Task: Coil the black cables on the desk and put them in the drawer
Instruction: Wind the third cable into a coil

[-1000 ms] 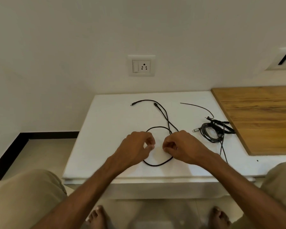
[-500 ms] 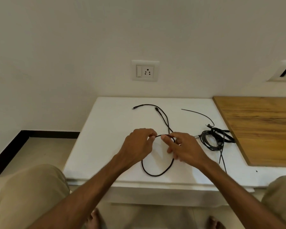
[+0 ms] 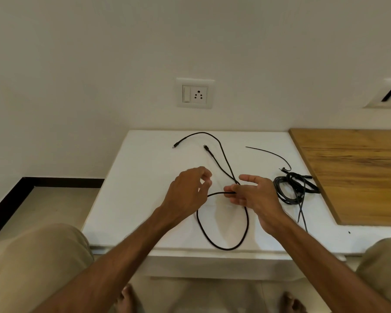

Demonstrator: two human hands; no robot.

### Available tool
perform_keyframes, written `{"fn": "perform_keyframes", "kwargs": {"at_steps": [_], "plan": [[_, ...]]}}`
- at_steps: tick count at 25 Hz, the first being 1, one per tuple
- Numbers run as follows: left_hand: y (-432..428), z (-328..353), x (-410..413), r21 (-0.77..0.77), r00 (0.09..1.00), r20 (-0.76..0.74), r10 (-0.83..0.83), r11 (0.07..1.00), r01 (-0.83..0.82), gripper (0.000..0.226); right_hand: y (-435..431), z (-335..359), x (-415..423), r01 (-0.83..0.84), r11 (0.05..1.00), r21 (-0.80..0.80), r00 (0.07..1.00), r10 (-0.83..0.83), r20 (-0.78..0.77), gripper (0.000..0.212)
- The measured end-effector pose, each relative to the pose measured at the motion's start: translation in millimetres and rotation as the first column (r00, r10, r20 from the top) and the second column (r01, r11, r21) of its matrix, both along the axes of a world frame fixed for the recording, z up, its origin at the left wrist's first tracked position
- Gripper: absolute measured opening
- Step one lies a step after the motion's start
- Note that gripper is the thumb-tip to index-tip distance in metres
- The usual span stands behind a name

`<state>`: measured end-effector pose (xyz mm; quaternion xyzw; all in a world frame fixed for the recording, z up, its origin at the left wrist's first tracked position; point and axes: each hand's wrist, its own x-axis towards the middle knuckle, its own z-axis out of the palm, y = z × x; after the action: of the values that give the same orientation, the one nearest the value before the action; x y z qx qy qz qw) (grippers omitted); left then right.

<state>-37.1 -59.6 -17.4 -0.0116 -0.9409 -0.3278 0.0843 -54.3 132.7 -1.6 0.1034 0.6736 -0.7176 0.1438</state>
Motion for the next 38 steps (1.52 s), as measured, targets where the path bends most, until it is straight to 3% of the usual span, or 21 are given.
{"fn": "perform_keyframes", "kwargs": {"at_steps": [3,6,8,12,14,16,18,20,23,24,26,29,31,33,38], "plan": [[2,0,-4,-0.078,0.985,-0.159,-0.068,0.995,0.056,0.052,-2,3,1,-0.080,0.997,0.008,0.997,0.080,-0.006,0.026],[4,6,-11,-0.373,0.949,-0.254,-0.189,0.924,0.084,0.076,-5,5,3,-0.159,0.983,0.090,0.985,0.163,-0.047,0.021],[-2,2,-16,-0.451,0.956,-0.231,-0.182,0.890,0.060,0.068,-5,5,3,-0.185,0.976,0.110,0.977,0.195,-0.086,0.020],[-32,4,-23,-0.478,0.955,-0.284,-0.083,0.876,-0.066,0.009,-1,-1,-3,-0.105,0.989,0.105,0.980,0.121,-0.157,0.021],[-50,22,-26,-0.452,0.995,-0.099,-0.030,0.892,-0.018,0.019,2,-4,-7,-0.016,0.995,0.095,0.988,0.031,-0.151,0.021],[-66,41,-24,-0.256,0.976,0.214,-0.044,0.962,0.099,0.036,7,-6,-12,0.059,0.995,0.084,0.991,-0.048,-0.125,0.021],[-73,53,-18,0.000,0.924,0.361,-0.124,0.991,0.133,0.045,12,-9,-17,0.096,0.991,0.097,0.991,-0.085,-0.104,0.020],[-72,59,-12,0.221,0.904,0.378,-0.199,0.968,0.120,0.050,13,-14,-20,0.110,0.965,0.240,0.981,-0.066,-0.183,0.021],[-56,64,-8,0.381,0.913,0.315,-0.260,0.915,0.130,0.044,11,-24,-16,0.192,0.765,0.615,0.858,0.174,-0.484,0.030],[-50,64,-6,0.390,0.910,0.307,-0.279,0.909,0.147,0.043,9,-23,-13,0.215,0.719,0.661,0.792,0.268,-0.548,0.038],[-36,63,-2,0.412,0.885,0.323,-0.336,0.892,0.188,0.043,3,-16,-9,0.175,0.717,0.674,0.686,0.403,-0.606,0.046],[-21,63,4,0.494,0.838,0.347,-0.421,0.842,0.218,0.042,-8,-7,0,0.100,0.772,0.627,0.591,0.461,-0.662,0.031],[-22,66,5,0.564,0.834,0.329,-0.443,0.801,0.203,0.040,-10,-6,1,0.110,0.818,0.565,0.617,0.390,-0.683,0.021],[-29,68,3,0.659,0.834,0.294,-0.468,0.731,0.178,0.037,-6,-5,-3,0.109,0.853,0.511,0.704,0.296,-0.645,0.018],[-32,73,2,0.859,0.789,0.169,-0.591,0.481,0.177,0.036,0,-4,-11,0.139,0.873,0.467,0.821,0.162,-0.548,0.019]]}}
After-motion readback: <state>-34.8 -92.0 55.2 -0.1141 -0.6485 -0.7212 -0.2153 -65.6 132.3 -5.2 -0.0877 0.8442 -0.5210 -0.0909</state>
